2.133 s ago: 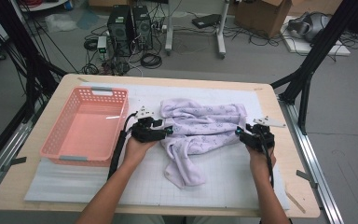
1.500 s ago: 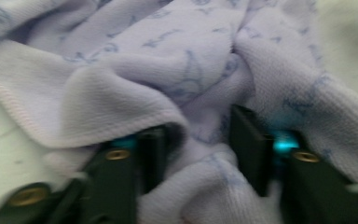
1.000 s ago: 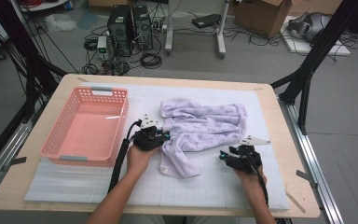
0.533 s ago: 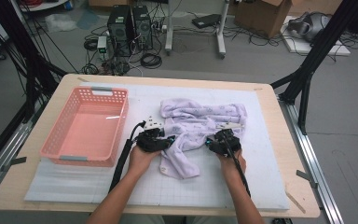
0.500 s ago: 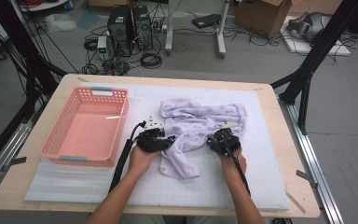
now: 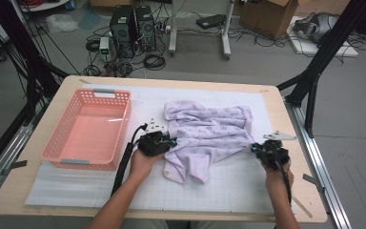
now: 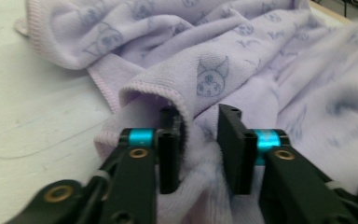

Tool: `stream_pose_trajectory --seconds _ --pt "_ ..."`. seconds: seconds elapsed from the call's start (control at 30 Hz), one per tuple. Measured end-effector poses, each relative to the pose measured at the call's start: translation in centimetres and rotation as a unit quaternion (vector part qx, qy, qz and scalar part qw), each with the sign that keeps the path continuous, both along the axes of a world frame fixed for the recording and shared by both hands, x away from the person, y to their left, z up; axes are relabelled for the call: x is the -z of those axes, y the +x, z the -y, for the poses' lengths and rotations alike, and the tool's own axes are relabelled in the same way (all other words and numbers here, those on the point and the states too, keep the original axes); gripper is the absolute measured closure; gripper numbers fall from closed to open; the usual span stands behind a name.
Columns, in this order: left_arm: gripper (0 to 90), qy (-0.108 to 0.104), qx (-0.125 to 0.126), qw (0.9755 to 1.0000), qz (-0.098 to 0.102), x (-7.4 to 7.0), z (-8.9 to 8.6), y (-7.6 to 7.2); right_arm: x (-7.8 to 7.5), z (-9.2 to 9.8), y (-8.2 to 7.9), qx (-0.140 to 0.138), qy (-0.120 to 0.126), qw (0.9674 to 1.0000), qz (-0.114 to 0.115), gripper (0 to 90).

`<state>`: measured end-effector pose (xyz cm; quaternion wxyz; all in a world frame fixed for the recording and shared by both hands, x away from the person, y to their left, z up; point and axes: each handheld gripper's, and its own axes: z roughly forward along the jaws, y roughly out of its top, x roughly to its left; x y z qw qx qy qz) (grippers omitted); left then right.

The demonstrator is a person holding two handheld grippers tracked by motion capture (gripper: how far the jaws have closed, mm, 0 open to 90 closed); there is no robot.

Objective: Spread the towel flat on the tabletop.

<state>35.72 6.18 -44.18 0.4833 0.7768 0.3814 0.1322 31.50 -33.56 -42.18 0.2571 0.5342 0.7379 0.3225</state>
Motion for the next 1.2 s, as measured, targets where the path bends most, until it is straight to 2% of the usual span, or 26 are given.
stream_pose_trajectory --seconds 0.07,0.13,0.2,0.27,0.3,0.37,0.47,0.5,0.57,0.63,0.7,0.77,0.87,0.93,0.97,1.0,1.07,1.1,1.13,1.17,1.2 --pt "73.6 0.005 -0.002 1.0000 0.007 0.0 0.4 -0.2 0.3 1.2 -0.2 0.029 0.011 0.9995 0.005 82.5" --pt "73.0 0.003 -0.014 0.9998 0.015 -0.1 0.4 -0.3 0.4 1.2 -0.4 0.038 0.014 0.9990 0.015 81.1" --pt "63.9 -0.005 -0.019 0.9998 0.007 -0.3 0.0 -0.3 0.4 0.9 -0.6 0.033 0.010 0.9991 0.024 75.9" --pt "58.3 -0.007 -0.009 0.9999 0.004 -0.5 -0.4 -0.5 0.2 0.6 -1.0 0.025 0.018 0.9989 0.034 69.4" --pt "55.6 -0.007 -0.005 1.0000 0.002 -0.5 -0.5 -0.7 0.1 0.6 -1.3 0.023 0.024 0.9987 0.040 69.6" --pt "52.3 -0.004 0.008 1.0000 -0.004 -0.7 -0.6 -1.0 -0.3 0.5 -1.9 0.017 0.021 0.9983 0.052 69.9" --pt "50.2 -0.014 0.022 0.9996 -0.011 -0.9 -0.5 -1.6 -0.8 0.8 -2.8 0.013 0.021 0.9981 0.057 70.8" --pt "48.4 -0.006 0.029 0.9995 -0.010 -1.0 -0.5 -1.8 -0.9 0.8 -3.2 0.010 0.022 0.9982 0.055 71.4" --pt "48.3 0.010 0.029 0.9995 0.005 -1.1 -0.7 -2.6 -0.9 0.8 -3.8 0.005 0.018 0.9981 0.059 74.4" --pt "49.2 0.005 0.033 0.9994 0.009 -0.9 -1.0 -3.3 -0.6 0.6 -4.2 -0.003 0.024 0.9986 0.048 76.4" --pt "49.4 0.013 0.043 0.9990 -0.003 -0.3 -0.8 -3.5 0.1 -0.1 -4.0 -0.021 0.023 0.9991 0.027 77.8" --pt "48.1 0.022 0.050 0.9984 -0.014 0.2 -0.4 -3.6 0.9 -1.1 -3.6 -0.034 0.018 0.9992 0.011 77.8" --pt "44.4 0.014 0.052 0.9984 -0.015 0.4 0.6 -3.9 1.7 -2.8 -2.6 -0.042 0.010 0.9991 -0.004 74.9" --pt "42.0 0.037 0.055 0.9978 -0.011 0.6 1.6 -4.0 2.1 -3.9 -1.7 -0.045 0.016 0.9987 -0.018 69.2" --pt "41.4 0.055 0.053 0.9971 0.000 0.6 2.0 -4.1 2.1 -4.4 -1.4 -0.047 0.022 0.9985 -0.020 65.4" --pt "43.7 0.072 0.052 0.9960 0.012 0.6 2.3 -4.2 2.1 -4.9 -1.2 -0.048 0.031 0.9982 -0.019 61.5" --pt "62.4 0.107 0.046 0.9923 0.040 0.4 2.5 -4.5 2.0 -6.1 -0.8 -0.052 0.045 0.9975 -0.016 53.3" --pt "76.4 0.110 0.046 0.9921 0.040 0.1 2.3 -4.5 1.9 -6.6 -0.6 -0.051 0.042 0.9978 -0.011 52.4" --pt "78.5 0.107 0.041 0.9927 0.038 0.0 2.1 -4.5 1.7 -7.2 -0.3 -0.052 0.030 0.9982 -0.002 52.4" --pt "79.2 0.105 0.033 0.9929 0.044 -0.2 1.8 -4.5 1.6 -7.5 -0.1 -0.052 0.032 0.9982 -0.004 51.5" --pt "79.5 0.096 0.018 0.9942 0.045 -0.2 1.3 -4.5 1.7 -7.7 0.3 -0.050 0.035 0.9981 -0.008 50.2"
